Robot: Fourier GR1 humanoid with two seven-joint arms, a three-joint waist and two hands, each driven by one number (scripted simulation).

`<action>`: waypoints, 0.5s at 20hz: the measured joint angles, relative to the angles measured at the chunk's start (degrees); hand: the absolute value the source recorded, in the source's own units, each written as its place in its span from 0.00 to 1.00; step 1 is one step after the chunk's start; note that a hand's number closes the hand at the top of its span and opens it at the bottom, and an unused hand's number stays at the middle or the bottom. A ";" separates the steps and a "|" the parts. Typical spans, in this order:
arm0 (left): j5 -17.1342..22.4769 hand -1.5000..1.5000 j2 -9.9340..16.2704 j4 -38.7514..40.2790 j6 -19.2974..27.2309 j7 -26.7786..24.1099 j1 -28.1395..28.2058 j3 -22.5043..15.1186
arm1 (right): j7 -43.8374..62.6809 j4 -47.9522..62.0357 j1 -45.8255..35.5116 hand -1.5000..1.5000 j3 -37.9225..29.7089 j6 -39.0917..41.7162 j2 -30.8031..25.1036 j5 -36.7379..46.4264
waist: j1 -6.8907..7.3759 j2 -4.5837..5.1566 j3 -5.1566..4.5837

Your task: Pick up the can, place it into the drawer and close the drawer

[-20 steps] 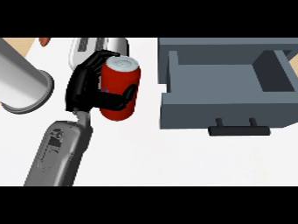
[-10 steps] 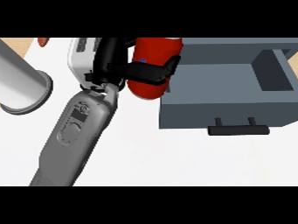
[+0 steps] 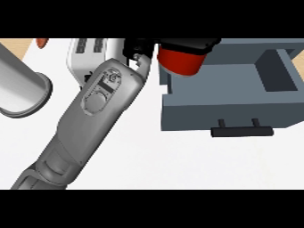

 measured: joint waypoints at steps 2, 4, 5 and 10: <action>1.39 1.00 0.00 3.32 1.26 0.16 -3.33 -0.75 | -0.30 1.11 -1.16 0.00 0.16 -0.20 -0.02 0.59 | -0.12 0.05 0.00; 2.65 1.00 0.00 6.56 1.90 -0.79 -5.77 -1.21 | -0.89 2.07 -1.76 0.00 0.75 -0.40 0.26 1.55 | -0.18 0.10 0.00; 3.32 1.00 0.00 8.45 1.95 -1.04 -7.21 -1.09 | -0.22 1.31 -1.60 0.00 0.60 -0.31 0.14 1.01 | -0.32 0.13 0.01; 6.42 1.00 -0.01 17.13 2.94 -2.37 -13.92 -1.81 | 0.57 1.39 -2.83 0.00 1.20 -0.65 0.18 1.73 | -0.74 0.26 0.02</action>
